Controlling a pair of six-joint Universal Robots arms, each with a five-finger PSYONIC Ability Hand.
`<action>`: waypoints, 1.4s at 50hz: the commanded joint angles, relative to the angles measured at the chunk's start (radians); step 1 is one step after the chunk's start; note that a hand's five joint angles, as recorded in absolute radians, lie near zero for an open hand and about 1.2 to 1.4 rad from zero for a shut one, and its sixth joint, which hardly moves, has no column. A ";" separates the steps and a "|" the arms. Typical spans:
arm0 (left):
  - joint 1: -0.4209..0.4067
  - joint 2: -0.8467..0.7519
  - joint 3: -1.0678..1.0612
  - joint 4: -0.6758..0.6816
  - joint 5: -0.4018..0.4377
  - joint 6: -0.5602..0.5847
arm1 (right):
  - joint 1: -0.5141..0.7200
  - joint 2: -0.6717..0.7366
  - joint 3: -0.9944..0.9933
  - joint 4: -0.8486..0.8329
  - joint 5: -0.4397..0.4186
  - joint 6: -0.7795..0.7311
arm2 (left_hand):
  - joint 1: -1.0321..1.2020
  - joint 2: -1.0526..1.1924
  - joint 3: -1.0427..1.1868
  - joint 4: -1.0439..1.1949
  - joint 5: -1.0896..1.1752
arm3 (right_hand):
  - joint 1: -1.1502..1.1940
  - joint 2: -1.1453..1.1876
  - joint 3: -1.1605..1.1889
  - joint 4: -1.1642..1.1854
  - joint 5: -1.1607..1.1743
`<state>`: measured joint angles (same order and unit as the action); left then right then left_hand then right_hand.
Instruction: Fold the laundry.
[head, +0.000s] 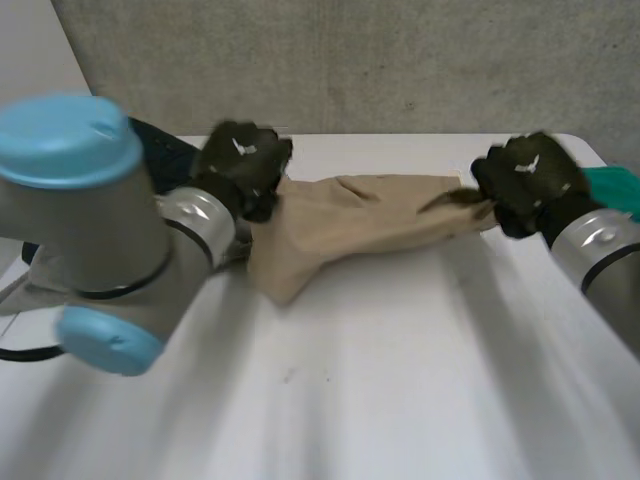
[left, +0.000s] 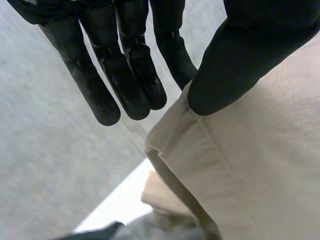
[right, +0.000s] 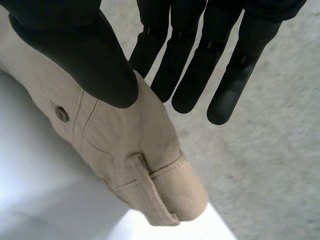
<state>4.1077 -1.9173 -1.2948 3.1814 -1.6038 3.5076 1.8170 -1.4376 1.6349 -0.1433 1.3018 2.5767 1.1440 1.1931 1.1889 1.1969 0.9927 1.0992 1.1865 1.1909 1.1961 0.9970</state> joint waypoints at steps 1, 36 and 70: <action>-0.004 0.210 -0.046 -0.142 0.004 -0.002 | -0.041 -0.156 -0.160 0.312 -0.003 -0.044 | 0.252 0.203 0.207 0.199 0.229 | 0.297 0.210 0.205 0.200 0.225; 0.010 -0.305 0.408 0.299 0.011 0.128 | 0.030 0.316 -0.543 0.145 0.260 -0.119 | 0.252 0.203 0.207 0.199 0.229 | 0.085 -0.003 -0.007 -0.012 0.012; -0.003 -0.235 0.089 0.291 0.022 0.093 | 0.028 0.170 0.045 0.122 0.231 0.244 | 0.252 0.203 0.207 0.199 0.229 | -0.777 -0.864 -0.868 -0.873 -0.849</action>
<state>4.1079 -2.1565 -1.1812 3.4762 -1.5810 3.6244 1.8420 -1.4027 1.7037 0.0691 1.5272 2.8224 1.1440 1.1966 1.1929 1.2012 1.0013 0.3456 0.3548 0.3115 0.3210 0.1091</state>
